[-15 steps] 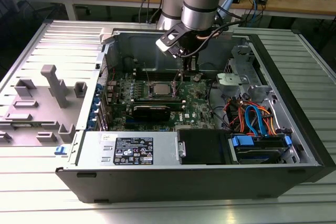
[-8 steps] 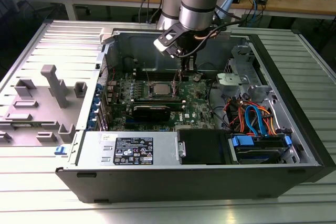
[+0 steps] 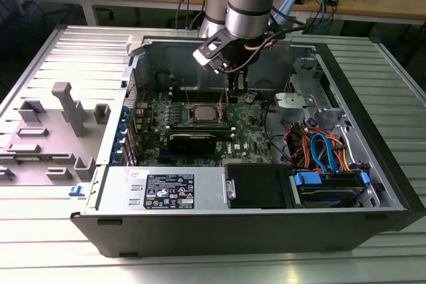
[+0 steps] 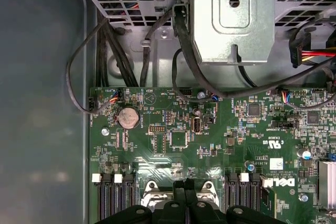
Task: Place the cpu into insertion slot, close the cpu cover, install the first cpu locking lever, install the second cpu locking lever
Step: 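Close the cpu cover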
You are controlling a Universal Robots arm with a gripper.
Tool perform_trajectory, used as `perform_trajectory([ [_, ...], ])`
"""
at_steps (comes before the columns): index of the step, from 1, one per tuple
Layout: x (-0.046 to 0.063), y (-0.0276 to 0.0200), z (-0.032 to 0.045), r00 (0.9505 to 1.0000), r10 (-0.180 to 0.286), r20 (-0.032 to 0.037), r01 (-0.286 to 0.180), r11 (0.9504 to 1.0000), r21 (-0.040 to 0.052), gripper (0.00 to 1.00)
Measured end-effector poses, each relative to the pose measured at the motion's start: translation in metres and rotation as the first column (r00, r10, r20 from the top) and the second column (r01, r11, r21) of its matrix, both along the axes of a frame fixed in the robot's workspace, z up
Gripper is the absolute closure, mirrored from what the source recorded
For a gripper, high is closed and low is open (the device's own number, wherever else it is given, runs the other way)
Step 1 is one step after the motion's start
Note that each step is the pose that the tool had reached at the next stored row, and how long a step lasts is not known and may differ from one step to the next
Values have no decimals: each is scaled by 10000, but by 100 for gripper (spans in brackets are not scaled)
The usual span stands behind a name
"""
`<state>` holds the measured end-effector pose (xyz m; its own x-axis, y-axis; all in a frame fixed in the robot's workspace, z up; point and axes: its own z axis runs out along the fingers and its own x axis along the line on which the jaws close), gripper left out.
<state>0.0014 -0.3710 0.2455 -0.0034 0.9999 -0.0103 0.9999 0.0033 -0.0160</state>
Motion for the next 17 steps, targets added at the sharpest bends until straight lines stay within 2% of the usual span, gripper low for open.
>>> perform_trajectory([
  [17, -105, 0, -7, 10000, 0, -4, 0, 10000, 0, 89],
])
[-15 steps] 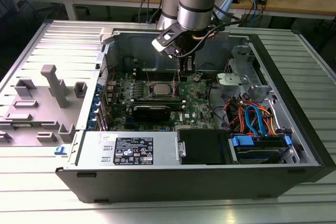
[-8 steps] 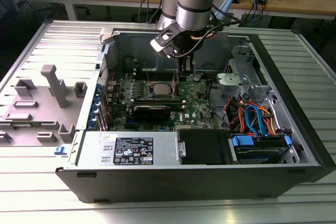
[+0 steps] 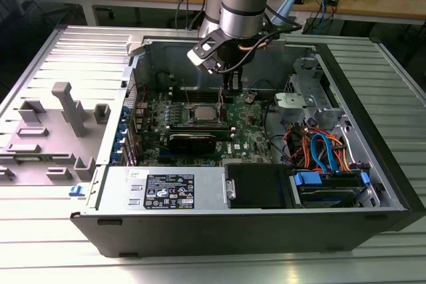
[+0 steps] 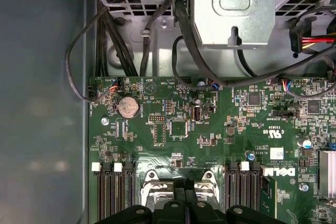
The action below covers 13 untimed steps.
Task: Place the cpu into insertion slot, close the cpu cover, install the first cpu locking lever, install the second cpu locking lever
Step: 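Close the cpu cover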
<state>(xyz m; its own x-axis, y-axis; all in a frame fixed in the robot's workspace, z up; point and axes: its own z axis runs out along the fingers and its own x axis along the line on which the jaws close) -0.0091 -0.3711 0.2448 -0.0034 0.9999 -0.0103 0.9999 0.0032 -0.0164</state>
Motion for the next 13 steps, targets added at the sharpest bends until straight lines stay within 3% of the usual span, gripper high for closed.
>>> perform_trajectory([
  [8, -40, 0, -3, 10000, -2, 0, 2, 10000, 0, 89],
  [13, -131, 0, -25, 10000, 7, 0, -7, 10000, 6, 89],
])
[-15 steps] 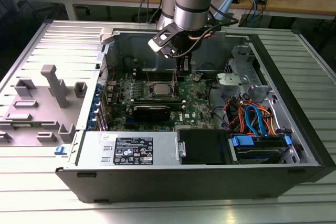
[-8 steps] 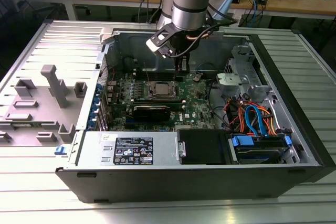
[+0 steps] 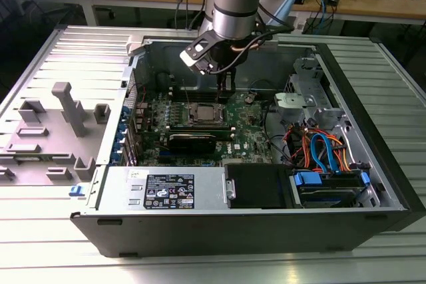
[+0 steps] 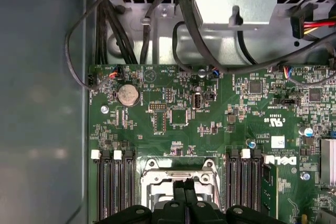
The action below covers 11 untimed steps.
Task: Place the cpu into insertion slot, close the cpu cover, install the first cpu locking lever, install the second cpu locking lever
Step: 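Close the cpu cover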
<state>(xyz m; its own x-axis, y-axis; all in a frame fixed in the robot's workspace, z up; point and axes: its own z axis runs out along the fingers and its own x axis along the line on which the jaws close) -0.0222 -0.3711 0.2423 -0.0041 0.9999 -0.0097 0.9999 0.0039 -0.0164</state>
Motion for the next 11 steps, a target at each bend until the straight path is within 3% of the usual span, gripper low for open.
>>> perform_trajectory([
  [5, -81, 0, -31, 10000, 0, -1, 0, 10000, -2, 89],
  [11, -89, 0, -48, 10000, 1, 0, -1, 10000, -1, 89],
])
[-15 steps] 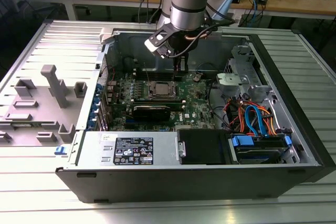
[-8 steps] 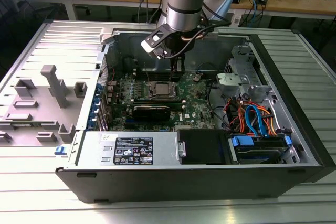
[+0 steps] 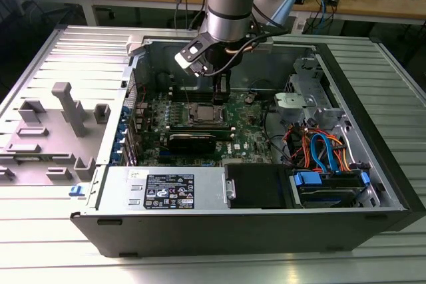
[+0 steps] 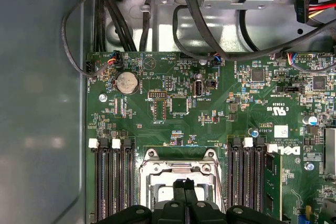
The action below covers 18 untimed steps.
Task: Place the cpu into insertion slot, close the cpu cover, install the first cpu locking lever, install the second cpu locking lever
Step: 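Close the cpu cover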
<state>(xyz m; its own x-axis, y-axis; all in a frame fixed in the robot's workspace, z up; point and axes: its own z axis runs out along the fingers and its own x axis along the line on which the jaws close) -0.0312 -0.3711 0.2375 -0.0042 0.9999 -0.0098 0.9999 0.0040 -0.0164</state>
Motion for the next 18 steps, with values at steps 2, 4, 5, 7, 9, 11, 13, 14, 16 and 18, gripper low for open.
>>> perform_trajectory([
  [2, 0, 0, 0, 10000, -1, 0, 1, 10000, 0, 89],
  [4, 0, 0, 0, 10000, 0, -1, 0, 10000, 0, 89],
  [5, 0, 0, 0, 10000, 0, 0, 0, 10000, 0, 89],
  [7, -1, 0, -1, 10000, 1, 0, -1, 10000, 0, 89],
  [9, -8, 0, -8, 10000, 7, -6, -7, 10000, 2, 89],
  [11, -41, 0, -20, 10000, 48, -14, -48, 10000, 1, 89],
  [13, -77, 0, -32, 10000, 84, -24, -84, 10000, 0, 89],
  [14, -94, 0, -39, 10000, 95, -30, -95, 10000, 0, 89],
  [16, -124, 0, -53, 9999, 111, -42, -111, 9999, 0, 89],
  [18, -174, 0, -81, 9999, 125, -71, -125, 9999, 1, 89],
])
